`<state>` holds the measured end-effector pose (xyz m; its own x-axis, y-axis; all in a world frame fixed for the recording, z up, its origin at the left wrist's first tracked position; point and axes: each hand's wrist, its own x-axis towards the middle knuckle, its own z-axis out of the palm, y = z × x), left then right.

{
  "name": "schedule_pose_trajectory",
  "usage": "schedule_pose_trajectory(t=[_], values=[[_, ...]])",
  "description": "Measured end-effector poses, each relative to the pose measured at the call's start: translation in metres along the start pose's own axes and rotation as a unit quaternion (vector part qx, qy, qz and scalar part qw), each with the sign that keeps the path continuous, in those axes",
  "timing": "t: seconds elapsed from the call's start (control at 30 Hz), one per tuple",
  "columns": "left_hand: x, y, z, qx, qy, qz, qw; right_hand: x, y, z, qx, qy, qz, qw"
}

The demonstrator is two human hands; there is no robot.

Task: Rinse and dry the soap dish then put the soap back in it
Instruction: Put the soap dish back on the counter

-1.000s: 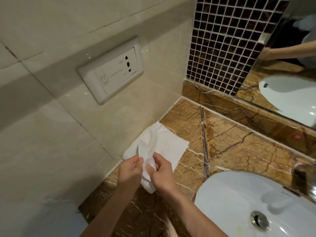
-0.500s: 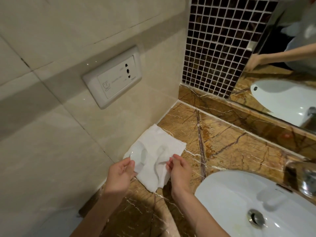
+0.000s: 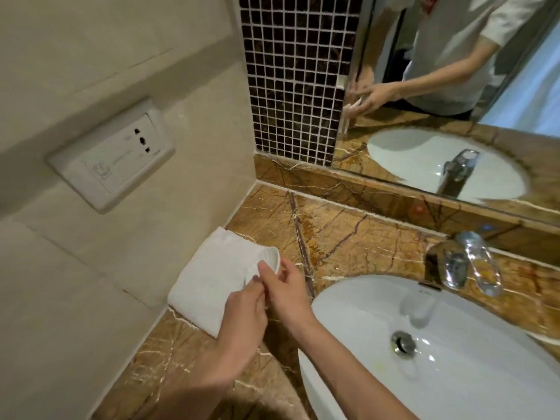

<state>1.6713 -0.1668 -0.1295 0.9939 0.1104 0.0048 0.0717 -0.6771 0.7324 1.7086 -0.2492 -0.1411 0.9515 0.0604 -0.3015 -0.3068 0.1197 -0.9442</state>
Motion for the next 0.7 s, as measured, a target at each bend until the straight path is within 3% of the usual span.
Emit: schedule_pose_trajectory(t=[0.17, 0.3, 0.37, 0.57, 0.7], values=[[-0.006, 0.022, 0.031, 0.021, -0.072, 0.066, 0.995, -0.004, -0.007, -0.043, -0.056, 0.097, -0.023, 0.993], [0.009, 0.035, 0.031, -0.005, 0.011, 0.080, 0.997, -0.006, -0.013, -0.096, -0.150, 0.076, -0.035, 0.985], [0.022, 0.049, 0.032, -0.006, 0.014, 0.087, 0.996, -0.010, -0.015, -0.122, -0.176, 0.046, -0.025, 0.983], [0.028, 0.115, 0.072, 0.005, -0.206, 0.114, 0.972, -0.050, -0.020, -0.199, -0.195, 0.014, -0.025, 0.980], [0.001, 0.151, 0.120, -0.004, -0.234, 0.133, 0.963, -0.083, -0.018, -0.260, -0.235, 0.044, -0.010, 0.971]])
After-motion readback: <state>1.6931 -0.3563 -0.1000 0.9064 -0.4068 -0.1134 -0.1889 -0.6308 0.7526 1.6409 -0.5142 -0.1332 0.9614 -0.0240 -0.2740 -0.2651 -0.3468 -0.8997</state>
